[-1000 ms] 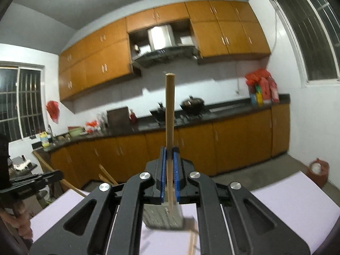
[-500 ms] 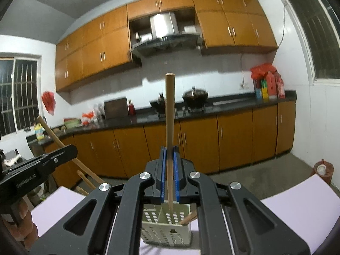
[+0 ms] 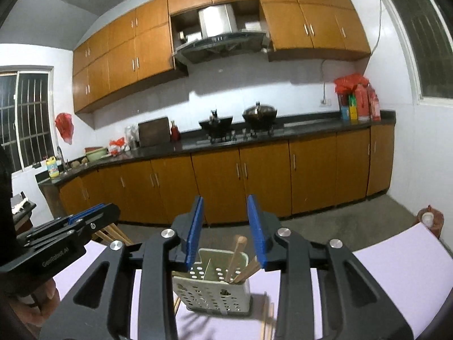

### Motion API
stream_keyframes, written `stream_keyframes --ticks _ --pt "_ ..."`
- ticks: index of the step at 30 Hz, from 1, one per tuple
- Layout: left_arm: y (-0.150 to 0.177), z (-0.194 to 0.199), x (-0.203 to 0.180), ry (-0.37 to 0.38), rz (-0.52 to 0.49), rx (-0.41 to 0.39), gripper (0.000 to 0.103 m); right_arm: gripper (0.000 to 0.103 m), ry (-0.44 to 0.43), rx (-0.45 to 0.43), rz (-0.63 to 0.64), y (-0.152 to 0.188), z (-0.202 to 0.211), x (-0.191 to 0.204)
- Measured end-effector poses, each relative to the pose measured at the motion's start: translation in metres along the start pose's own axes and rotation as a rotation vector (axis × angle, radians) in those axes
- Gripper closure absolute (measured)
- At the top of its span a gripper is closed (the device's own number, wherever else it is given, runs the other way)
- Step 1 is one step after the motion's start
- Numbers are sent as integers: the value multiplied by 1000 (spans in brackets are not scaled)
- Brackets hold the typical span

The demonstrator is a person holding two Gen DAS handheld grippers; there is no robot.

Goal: Organize utensils
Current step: 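Lower the chopsticks into the green holder and open both grippers, then return both grippers to the loose chopsticks and close on one each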

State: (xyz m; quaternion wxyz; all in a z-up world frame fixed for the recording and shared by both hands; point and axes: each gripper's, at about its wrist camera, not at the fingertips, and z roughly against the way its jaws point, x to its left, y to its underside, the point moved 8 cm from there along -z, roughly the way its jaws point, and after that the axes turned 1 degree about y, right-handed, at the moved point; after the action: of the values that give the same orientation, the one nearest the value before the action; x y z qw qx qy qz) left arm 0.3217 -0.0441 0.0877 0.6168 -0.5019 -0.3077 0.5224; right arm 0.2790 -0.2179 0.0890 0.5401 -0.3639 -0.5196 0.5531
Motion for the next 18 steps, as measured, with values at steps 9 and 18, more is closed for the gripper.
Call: stream_keyframes --ticks 9,18 --pt "37 74 31 -80 26 -16 66 67 110 89 -3 42 51 -45" --pt "187 35 76 -189 52 349 67 83 84 588 -34 224 7 -56"
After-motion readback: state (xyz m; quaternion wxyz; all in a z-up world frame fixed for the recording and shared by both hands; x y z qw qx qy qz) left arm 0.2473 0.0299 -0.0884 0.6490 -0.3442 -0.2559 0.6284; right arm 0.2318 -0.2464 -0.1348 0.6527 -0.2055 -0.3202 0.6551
